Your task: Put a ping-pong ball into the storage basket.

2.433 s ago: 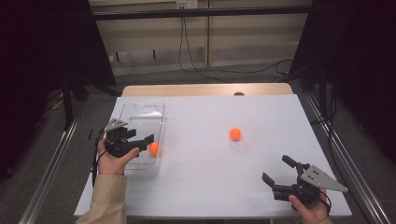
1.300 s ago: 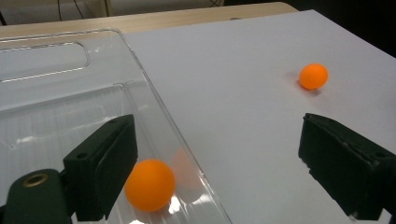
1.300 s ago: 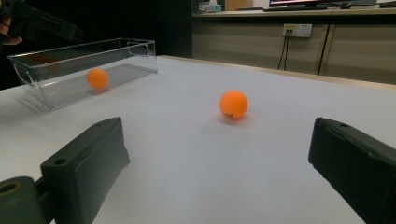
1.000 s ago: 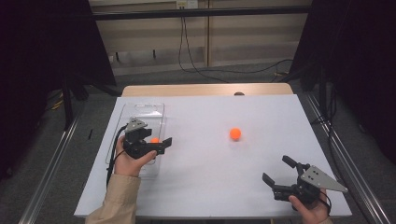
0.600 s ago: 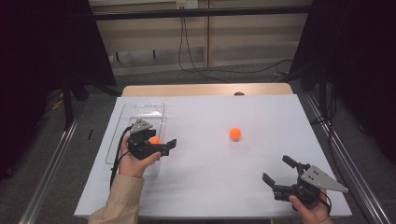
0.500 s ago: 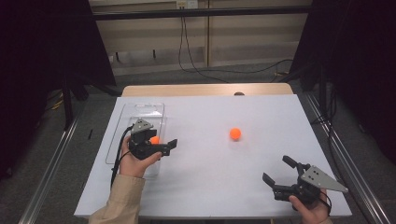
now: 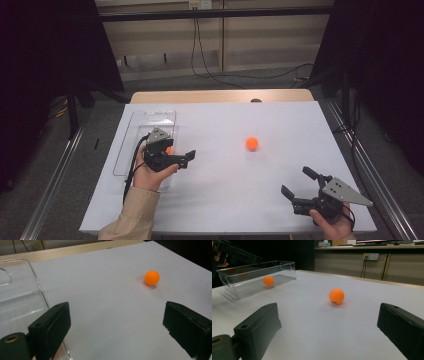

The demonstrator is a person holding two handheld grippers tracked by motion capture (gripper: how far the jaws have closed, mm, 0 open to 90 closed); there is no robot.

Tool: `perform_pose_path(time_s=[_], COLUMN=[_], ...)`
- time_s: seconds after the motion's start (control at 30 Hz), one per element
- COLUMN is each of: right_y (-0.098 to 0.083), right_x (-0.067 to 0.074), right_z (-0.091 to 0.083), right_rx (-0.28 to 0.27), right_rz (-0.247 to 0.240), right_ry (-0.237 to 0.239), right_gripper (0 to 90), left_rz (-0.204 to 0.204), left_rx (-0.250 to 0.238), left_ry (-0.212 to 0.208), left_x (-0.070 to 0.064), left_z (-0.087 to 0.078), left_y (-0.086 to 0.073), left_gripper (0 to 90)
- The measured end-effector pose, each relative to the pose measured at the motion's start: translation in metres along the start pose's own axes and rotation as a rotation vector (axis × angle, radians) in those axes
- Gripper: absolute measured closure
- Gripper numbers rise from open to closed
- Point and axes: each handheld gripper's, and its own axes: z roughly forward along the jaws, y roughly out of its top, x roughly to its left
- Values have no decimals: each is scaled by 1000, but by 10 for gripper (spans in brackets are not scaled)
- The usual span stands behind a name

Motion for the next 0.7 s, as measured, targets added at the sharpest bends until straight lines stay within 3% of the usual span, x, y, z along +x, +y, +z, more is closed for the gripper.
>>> perform_pose_path(time_s=[0.7], right_y=[0], right_x=[0], right_z=[0], right_rx=[0], right_rz=[2], right_ry=[1], right_gripper=[33], left_rz=[22], left_rx=[3], left_ry=[-36], left_x=[-15], left_z=[13], left_y=[2], left_gripper=[63])
